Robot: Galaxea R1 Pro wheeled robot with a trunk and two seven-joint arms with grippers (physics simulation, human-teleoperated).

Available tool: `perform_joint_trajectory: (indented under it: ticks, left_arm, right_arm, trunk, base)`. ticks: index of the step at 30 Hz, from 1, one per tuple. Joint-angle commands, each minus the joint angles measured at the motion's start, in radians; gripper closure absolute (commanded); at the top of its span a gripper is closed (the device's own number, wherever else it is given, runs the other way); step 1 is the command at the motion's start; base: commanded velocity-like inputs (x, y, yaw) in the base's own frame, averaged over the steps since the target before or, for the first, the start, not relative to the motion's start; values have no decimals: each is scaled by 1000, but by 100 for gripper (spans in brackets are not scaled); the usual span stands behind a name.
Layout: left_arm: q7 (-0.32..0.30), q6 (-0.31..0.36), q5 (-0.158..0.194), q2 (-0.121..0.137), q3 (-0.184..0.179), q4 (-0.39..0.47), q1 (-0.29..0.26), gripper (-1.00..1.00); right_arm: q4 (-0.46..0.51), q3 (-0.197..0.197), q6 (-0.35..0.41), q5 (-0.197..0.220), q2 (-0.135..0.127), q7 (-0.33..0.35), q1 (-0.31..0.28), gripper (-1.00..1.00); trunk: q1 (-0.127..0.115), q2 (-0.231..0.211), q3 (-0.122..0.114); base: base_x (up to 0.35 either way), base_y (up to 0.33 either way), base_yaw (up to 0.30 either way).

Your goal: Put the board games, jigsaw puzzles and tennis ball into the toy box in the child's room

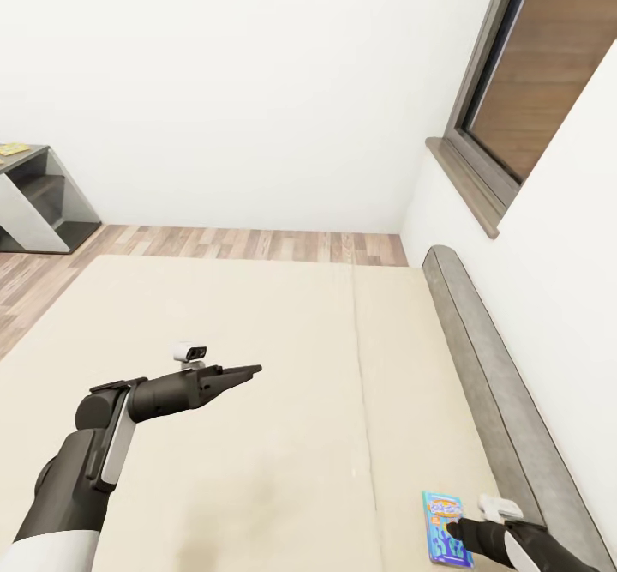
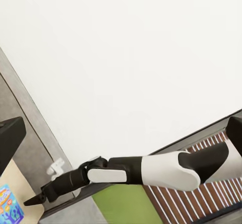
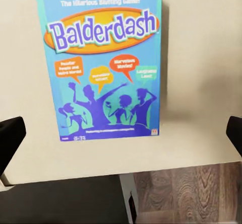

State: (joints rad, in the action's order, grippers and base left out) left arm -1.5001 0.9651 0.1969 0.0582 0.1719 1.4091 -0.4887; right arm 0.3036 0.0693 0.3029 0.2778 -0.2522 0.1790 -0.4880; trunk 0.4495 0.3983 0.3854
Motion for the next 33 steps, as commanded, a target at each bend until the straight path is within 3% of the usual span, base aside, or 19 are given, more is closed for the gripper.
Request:
perform_joint_trajectory:
  ticks: [1, 14, 33]
  left_arm:
    - [-3, 11, 0, 0, 0, 0, -1, -100]
    - [-8, 11, 1, 2, 1, -1, -1, -100]
    - [-3, 11, 0, 0, -1, -1, -1, -100]
  right_arm:
    - [0, 7, 3, 9, -1, -1, 0, -100]
    - [-12, 5, -37, 8, 6, -2, 2, -100]
    - [-6, 3, -63, 9, 5, 29, 2, -100]
  trunk:
    - [1, 2, 2]
    - [1, 2, 11]
    - [1, 2, 12]
  base:
    - [0, 0, -46]
    - [0, 0, -98]
    - [0, 0, -6]
